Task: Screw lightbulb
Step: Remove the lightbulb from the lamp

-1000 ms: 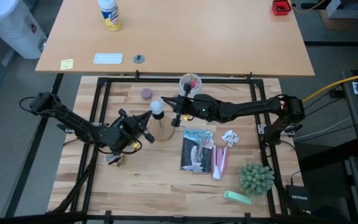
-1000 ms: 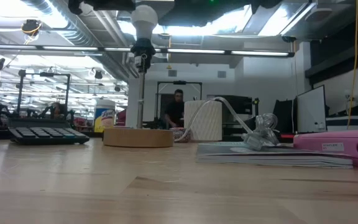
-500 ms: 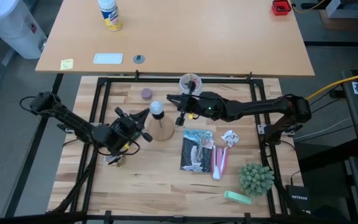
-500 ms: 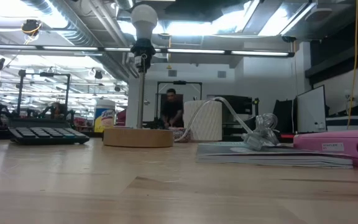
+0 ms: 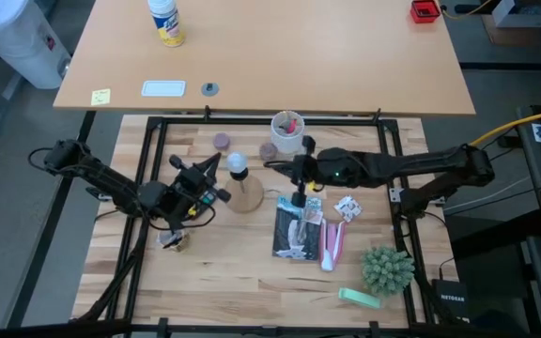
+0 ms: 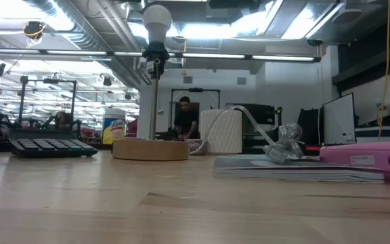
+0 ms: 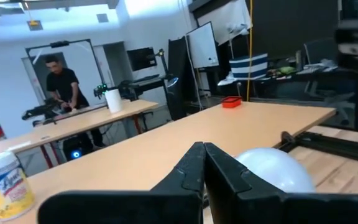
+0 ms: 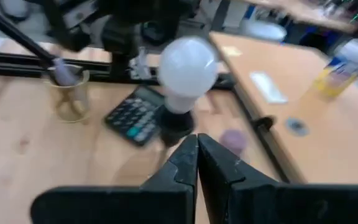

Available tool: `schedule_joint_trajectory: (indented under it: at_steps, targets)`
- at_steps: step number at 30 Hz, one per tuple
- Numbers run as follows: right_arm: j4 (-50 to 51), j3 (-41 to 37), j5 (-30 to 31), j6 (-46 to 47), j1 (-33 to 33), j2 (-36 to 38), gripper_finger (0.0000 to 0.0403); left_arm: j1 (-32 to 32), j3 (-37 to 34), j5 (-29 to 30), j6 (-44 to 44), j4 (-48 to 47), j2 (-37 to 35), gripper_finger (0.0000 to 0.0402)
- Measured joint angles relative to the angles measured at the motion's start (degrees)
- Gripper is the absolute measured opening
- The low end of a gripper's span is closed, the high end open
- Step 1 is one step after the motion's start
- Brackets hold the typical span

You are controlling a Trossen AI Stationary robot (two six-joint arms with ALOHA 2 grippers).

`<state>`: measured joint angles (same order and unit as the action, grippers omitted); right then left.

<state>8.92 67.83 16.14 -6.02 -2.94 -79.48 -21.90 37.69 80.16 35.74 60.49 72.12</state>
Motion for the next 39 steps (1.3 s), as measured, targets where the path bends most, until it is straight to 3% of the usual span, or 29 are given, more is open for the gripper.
schedule_joint_trajectory:
  at_steps: [2,6,9,12,23,39]
  targets:
    - [-4.54,-3.59,-2.42,2.36,-0.2,0.39,0.0017,0.27,0.0,0.0,1.1,0.04,0.0,0.0001]
    - [-28.67,-13.96,-7.84,4.34,-0.05,-0.76,0.0017,0.32,0.0,0.56,1.73,0.0,0.0,0.0001]
    - [-46.7,-19.16,-7.16,4.04,0.39,-3.2,0.0017,0.29,0.0,1.8,1.82,-0.07,0.0,0.0001]
    - [-55.44,-20.26,-6.7,4.02,1.26,-6.03,0.0017,0.29,0.0,1.79,0.21,-0.73,0.0,0.0001]
    - [-56.77,-13.35,-8.64,4.26,3.51,-14.68,0.0017,0.32,0.0,1.7,-18.34,-17.06,0.04,0.0001]
    - [-55.54,-11.57,-7.14,4.26,5.66,-16.92,0.0017,0.32,-0.02,-1.88,-29.76,-25.54,0.02,0.0001]
